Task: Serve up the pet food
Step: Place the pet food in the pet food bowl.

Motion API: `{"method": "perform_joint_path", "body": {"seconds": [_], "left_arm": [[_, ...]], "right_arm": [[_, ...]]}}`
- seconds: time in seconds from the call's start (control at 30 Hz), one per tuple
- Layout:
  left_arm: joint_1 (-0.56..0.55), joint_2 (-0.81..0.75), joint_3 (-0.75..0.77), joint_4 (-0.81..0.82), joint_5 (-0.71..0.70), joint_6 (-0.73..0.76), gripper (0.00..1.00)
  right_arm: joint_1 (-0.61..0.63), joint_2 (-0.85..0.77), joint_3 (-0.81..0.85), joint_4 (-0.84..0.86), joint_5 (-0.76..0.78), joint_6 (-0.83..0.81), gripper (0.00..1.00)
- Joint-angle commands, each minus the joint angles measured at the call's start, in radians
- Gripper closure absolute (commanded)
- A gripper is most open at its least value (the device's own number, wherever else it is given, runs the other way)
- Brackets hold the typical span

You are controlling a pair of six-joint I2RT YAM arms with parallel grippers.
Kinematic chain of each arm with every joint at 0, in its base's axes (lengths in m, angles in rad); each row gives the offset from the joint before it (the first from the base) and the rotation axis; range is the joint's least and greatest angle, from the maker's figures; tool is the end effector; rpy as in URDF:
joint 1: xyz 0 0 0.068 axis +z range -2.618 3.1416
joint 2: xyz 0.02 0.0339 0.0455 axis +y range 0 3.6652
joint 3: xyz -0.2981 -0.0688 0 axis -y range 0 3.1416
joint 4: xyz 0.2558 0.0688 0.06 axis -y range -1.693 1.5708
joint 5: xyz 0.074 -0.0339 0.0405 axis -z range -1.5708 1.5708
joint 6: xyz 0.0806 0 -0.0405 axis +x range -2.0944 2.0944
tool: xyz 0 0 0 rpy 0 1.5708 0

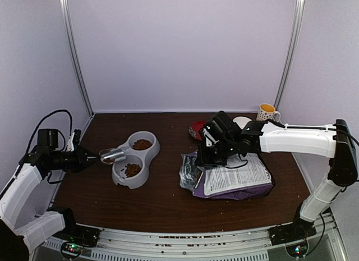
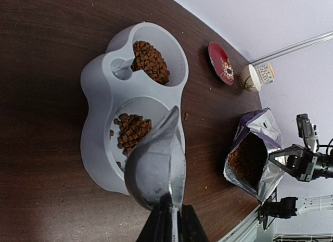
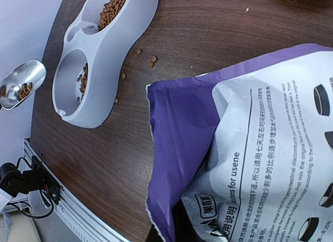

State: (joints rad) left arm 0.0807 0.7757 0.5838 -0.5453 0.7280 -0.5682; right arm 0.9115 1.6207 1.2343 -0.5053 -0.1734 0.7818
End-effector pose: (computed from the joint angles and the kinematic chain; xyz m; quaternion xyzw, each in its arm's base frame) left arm 0.1728 -0.0398 0.2422 -0.1358 0.8558 -0.4072 0.2886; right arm 0.2284 0.3174 0.2510 -0.0897 0.9355 0.3026 0.1587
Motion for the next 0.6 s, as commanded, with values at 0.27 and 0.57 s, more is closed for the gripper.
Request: {"method": "perform_joint_path", "body": {"seconds": [0.27, 0.57], "left_arm": [[-0.191, 0.029, 0.126, -0.112, -0.330, 0.067, 1.00], [-0.335, 0.085, 0.187, -0.144, -0.486, 0.065, 1.00]], "right_arm": [[-0.022, -0.040, -0.040, -0.021, 0.023, -0.009, 1.00], [-0.025, -0.046, -0.054, -0.009, 0.020, -0.013, 1.00]]}}
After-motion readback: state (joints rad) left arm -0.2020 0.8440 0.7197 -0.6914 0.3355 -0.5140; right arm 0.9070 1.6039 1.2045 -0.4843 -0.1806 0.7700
